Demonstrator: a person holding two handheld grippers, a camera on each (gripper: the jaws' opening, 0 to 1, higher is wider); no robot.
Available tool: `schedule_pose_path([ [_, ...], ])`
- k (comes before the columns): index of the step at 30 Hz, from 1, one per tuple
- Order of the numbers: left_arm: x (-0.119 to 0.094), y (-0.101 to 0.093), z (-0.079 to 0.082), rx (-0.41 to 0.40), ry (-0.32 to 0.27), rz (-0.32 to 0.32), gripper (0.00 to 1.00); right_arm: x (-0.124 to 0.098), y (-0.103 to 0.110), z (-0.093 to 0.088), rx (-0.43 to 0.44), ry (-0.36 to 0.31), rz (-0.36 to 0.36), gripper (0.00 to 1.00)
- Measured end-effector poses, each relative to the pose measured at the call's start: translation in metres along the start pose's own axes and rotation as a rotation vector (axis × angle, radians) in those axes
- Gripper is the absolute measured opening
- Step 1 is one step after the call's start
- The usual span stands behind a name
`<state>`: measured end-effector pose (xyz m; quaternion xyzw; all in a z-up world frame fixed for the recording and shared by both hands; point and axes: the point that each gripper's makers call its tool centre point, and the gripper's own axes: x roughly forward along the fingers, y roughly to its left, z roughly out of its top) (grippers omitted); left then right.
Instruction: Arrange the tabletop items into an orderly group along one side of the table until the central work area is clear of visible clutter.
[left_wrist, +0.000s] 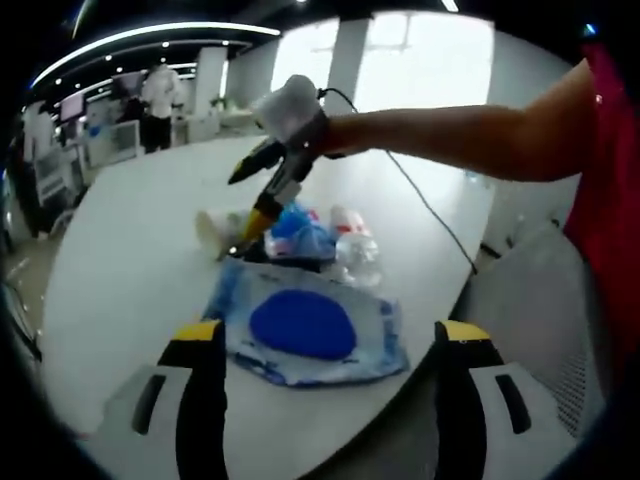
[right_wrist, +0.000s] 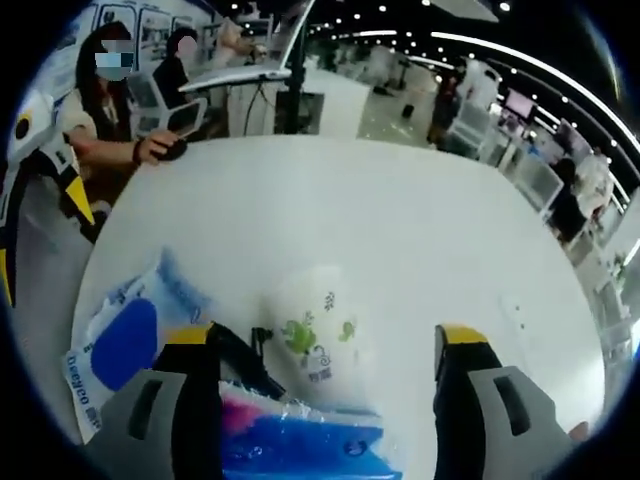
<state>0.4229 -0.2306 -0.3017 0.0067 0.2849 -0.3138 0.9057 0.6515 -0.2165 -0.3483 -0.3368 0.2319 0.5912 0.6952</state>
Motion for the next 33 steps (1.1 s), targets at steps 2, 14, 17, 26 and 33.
schedule_pose_path([
  [2, 0.0, 0.0, 0.0, 0.001, 0.002, -0.002, 0.83, 0.003, -0.001, 0.003, 0.0, -0.005, 0.006, 0.86],
  [14, -0.002, 0.001, 0.004, 0.0, -0.029, 0.001, 0.83, 0.016, 0.003, 0.0, -0.033, 0.031, 0.042, 0.81],
  [17, -0.003, 0.002, 0.006, -0.002, -0.036, 0.005, 0.83, 0.018, 0.003, -0.001, -0.035, 0.039, 0.049, 0.8],
  [26, -0.006, 0.003, 0.015, 0.001, -0.087, 0.01, 0.83, 0.025, 0.003, 0.0, -0.055, 0.054, 0.068, 0.77],
  [33, -0.013, 0.007, 0.03, -0.001, -0.175, 0.025, 0.79, 0.03, 0.008, 0.0, -0.072, 0.067, 0.09, 0.75],
])
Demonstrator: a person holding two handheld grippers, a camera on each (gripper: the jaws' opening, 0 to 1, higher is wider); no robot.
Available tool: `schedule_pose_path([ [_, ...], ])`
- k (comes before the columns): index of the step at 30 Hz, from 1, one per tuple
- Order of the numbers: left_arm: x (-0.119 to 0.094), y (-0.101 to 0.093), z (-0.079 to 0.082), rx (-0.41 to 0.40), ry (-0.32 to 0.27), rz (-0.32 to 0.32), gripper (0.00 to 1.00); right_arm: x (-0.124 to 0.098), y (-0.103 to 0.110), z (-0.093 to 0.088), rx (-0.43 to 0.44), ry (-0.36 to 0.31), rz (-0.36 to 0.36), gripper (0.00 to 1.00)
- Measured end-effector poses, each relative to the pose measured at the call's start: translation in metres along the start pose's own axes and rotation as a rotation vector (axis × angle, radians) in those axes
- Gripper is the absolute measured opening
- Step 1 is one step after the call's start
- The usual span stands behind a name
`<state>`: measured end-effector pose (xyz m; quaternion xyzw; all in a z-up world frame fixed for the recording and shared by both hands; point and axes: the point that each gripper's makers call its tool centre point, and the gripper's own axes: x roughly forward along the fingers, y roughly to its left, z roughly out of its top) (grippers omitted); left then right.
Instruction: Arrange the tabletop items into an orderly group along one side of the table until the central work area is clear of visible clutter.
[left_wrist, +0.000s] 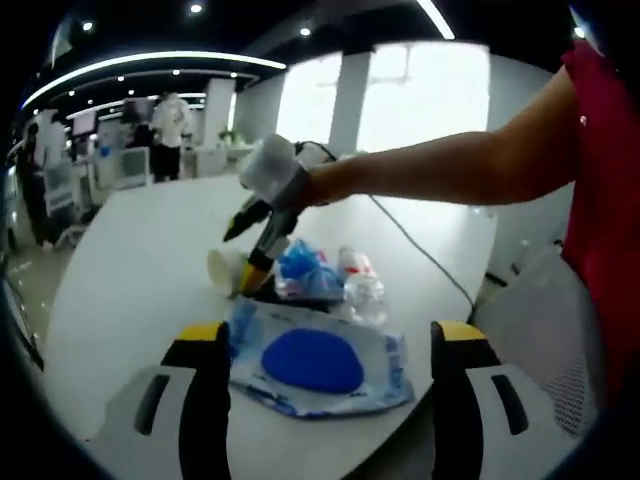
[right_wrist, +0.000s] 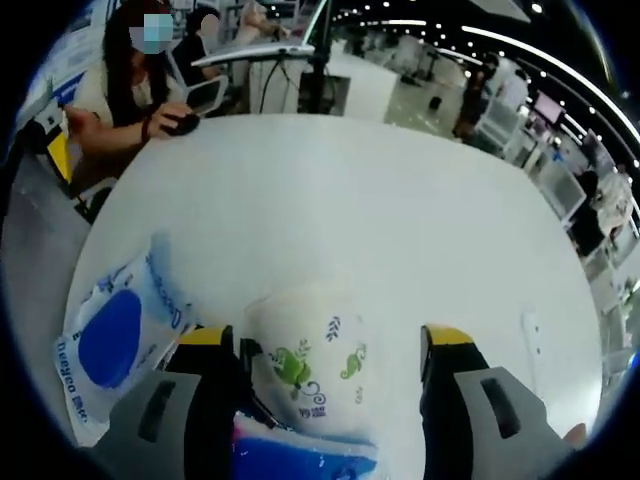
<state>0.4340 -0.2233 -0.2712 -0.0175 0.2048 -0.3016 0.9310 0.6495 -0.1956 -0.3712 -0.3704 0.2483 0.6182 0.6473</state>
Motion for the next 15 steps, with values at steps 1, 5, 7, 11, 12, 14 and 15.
schedule_pose_path([
  [1, 0.0, -0.001, 0.001, 0.004, -0.003, -0.001, 0.79, 0.0, 0.0, 0.0, -0.002, 0.001, 0.002, 0.74],
  [5, -0.002, -0.001, 0.011, 0.019, -0.053, -0.003, 0.78, 0.002, 0.002, 0.001, -0.012, 0.007, 0.011, 0.73],
  [7, -0.003, 0.0, 0.014, 0.018, -0.067, 0.002, 0.78, 0.003, 0.003, 0.001, -0.018, 0.011, 0.016, 0.71],
  [11, -0.002, -0.001, 0.015, 0.014, -0.074, 0.0, 0.78, 0.004, 0.005, 0.002, -0.029, 0.015, 0.026, 0.68],
  [12, -0.002, -0.001, 0.015, 0.016, -0.075, -0.001, 0.78, 0.005, 0.005, 0.003, -0.031, 0.017, 0.027, 0.68],
  [14, -0.002, -0.001, 0.015, 0.018, -0.077, -0.001, 0.78, 0.005, 0.005, 0.002, -0.035, 0.022, 0.03, 0.67],
  [15, -0.002, -0.001, 0.015, 0.017, -0.076, -0.002, 0.78, 0.006, 0.006, 0.001, -0.039, 0.026, 0.033, 0.66],
])
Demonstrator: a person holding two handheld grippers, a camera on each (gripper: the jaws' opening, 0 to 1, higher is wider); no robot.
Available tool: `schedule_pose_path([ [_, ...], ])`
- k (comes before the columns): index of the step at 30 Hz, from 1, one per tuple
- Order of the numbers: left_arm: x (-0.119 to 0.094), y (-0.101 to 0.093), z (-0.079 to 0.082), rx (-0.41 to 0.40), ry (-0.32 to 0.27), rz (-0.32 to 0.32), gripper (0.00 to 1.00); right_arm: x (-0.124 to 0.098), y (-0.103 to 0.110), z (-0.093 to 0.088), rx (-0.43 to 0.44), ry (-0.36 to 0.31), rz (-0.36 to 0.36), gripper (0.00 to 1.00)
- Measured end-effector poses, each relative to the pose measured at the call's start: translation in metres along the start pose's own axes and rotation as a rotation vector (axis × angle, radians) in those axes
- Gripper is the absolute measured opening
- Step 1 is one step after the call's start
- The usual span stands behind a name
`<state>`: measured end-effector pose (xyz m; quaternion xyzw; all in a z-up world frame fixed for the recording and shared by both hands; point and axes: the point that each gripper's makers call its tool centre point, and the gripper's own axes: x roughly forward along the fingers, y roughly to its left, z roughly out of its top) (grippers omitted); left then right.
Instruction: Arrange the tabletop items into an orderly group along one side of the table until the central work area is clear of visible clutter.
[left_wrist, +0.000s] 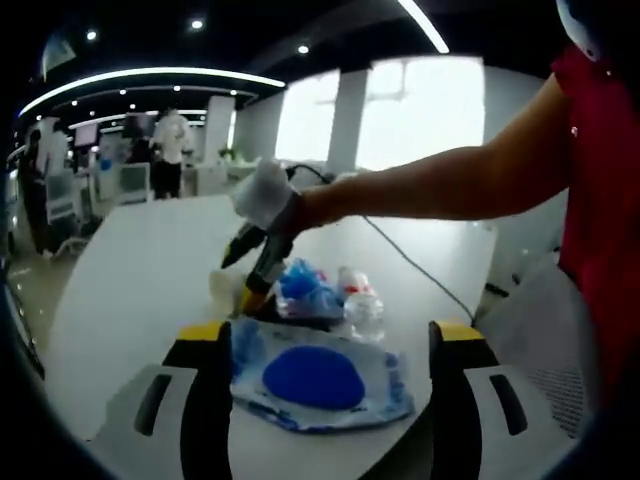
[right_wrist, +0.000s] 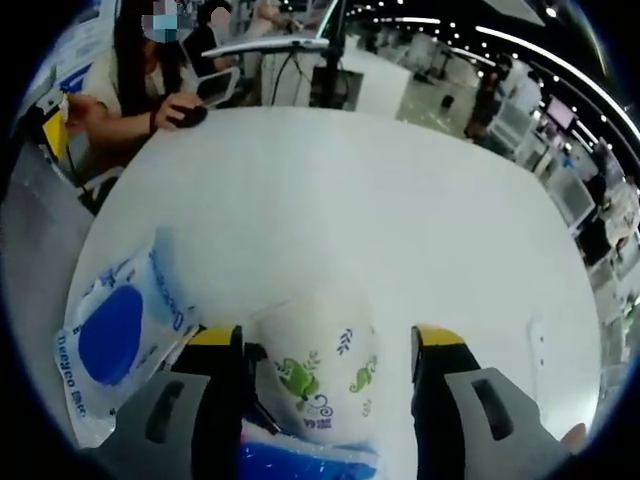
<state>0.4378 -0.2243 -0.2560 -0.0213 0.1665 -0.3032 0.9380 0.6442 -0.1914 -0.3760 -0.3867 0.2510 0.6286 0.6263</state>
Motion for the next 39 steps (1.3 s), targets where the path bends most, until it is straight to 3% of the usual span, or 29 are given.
schedule_pose_path([
  [28, 0.0002, 0.0014, -0.0005, -0.012, 0.001, 0.004, 0.77, 0.0019, 0.0014, 0.0014, -0.012, 0.01, 0.025, 0.48],
  [39, 0.0, 0.0014, -0.0001, -0.025, -0.002, 0.001, 0.77, 0.0036, 0.0036, 0.0026, -0.025, 0.022, 0.036, 0.53],
])
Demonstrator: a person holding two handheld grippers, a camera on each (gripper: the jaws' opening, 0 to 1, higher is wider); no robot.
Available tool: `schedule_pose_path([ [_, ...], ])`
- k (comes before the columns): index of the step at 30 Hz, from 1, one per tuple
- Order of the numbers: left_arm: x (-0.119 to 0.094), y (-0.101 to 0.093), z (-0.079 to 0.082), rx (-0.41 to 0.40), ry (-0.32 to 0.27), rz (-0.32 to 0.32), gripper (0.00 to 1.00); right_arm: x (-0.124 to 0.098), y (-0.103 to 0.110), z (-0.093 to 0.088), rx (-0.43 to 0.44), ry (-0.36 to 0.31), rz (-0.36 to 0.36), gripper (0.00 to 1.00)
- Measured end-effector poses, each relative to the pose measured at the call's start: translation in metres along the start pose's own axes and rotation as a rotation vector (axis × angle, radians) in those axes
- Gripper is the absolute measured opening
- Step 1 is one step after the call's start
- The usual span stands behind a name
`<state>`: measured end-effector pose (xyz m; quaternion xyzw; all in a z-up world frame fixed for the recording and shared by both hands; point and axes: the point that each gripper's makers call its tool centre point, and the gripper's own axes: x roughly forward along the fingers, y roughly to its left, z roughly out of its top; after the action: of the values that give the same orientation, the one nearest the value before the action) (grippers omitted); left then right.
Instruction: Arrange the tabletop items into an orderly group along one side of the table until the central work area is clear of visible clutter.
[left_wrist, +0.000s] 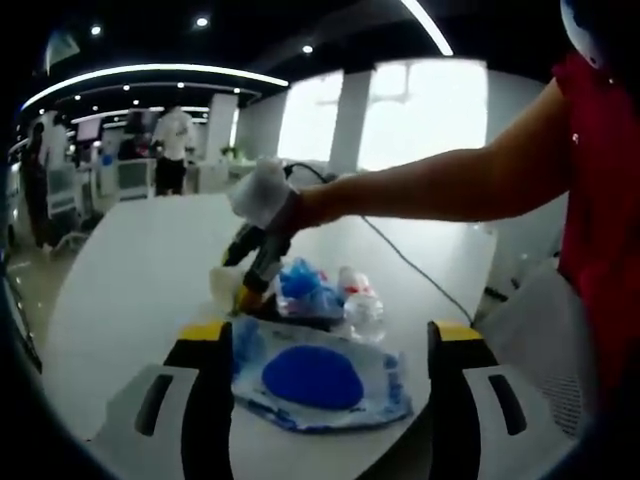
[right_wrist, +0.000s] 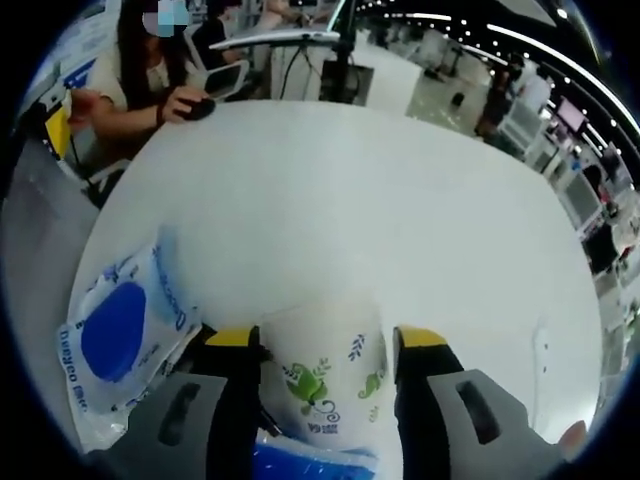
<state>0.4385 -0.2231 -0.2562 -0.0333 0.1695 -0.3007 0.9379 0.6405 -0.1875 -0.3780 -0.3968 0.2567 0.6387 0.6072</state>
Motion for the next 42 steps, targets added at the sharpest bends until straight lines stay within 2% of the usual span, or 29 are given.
schedule_pose_path([
  [15, 0.0, 0.0, -0.001, -0.008, 0.01, -0.001, 0.76, -0.002, 0.002, 0.004, -0.035, 0.003, 0.012, 0.45],
  [38, 0.001, -0.001, -0.004, -0.002, 0.024, -0.004, 0.76, -0.015, -0.012, 0.021, 0.075, -0.138, -0.043, 0.43],
  [42, 0.001, -0.001, -0.005, -0.003, 0.026, -0.004, 0.76, -0.019, -0.017, 0.029, 0.105, -0.189, -0.057, 0.43],
])
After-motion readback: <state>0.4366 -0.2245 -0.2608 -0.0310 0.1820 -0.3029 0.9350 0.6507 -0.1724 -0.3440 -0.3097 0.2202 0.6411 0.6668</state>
